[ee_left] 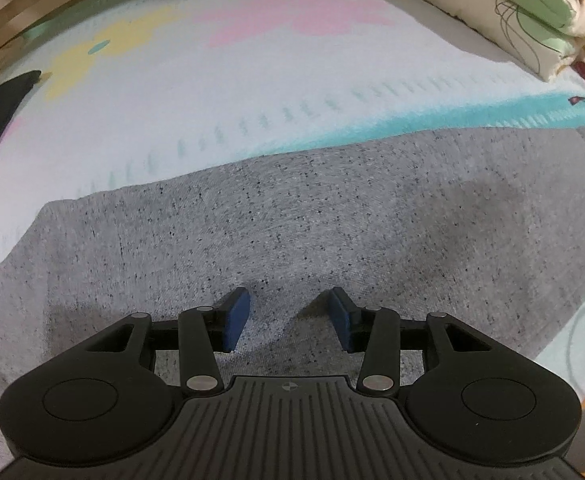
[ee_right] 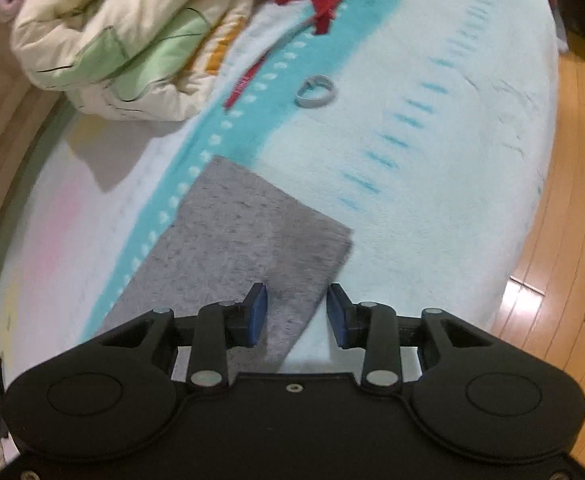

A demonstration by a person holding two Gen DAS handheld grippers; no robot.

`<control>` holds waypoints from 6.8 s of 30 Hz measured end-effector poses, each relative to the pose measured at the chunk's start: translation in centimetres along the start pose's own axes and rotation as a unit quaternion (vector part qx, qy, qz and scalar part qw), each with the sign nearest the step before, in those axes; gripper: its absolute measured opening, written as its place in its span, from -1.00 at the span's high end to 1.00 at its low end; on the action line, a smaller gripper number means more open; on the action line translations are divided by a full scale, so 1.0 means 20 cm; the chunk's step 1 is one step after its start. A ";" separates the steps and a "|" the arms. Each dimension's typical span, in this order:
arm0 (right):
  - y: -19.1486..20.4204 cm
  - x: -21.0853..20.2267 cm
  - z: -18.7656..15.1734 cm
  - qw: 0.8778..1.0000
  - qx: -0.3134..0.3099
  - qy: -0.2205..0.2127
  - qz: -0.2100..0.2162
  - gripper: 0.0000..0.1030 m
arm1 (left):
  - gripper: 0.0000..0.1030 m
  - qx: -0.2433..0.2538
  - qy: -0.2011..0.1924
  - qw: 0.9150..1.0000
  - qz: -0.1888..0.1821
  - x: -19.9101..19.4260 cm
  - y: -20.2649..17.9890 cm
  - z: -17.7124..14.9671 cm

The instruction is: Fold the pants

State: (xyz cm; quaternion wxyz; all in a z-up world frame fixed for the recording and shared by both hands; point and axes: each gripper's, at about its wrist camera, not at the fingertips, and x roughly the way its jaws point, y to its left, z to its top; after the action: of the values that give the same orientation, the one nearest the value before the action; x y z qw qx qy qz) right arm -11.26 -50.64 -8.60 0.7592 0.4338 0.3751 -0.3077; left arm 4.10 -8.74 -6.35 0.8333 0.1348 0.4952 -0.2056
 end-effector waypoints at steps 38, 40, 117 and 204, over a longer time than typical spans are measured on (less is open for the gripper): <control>0.70 -0.32 -0.14 0.978 -0.170 -0.082 0.084 0.61 | 0.14 0.050 -0.004 0.997 -0.050 0.14 -0.44 0.28; 0.78 -0.34 -0.19 0.975 -0.183 -0.073 0.106 0.61 | 0.14 -0.002 -0.003 0.999 -0.048 0.11 -0.29 0.30; 1.12 0.15 -0.98 0.863 -0.500 0.049 0.058 -0.92 | -0.20 -0.073 -0.035 0.986 -0.142 0.03 0.27 -0.02; 1.41 0.18 -1.36 0.879 -0.475 0.047 -0.023 -0.99 | -0.24 -0.472 -0.098 0.868 0.118 -0.61 1.37 -1.00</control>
State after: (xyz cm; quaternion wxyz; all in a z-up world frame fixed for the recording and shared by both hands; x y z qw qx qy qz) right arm 4.71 -14.78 -8.88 0.8483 0.0262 0.5212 -0.0897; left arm -3.46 26.56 -4.47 0.8597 -0.2377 0.4297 0.1403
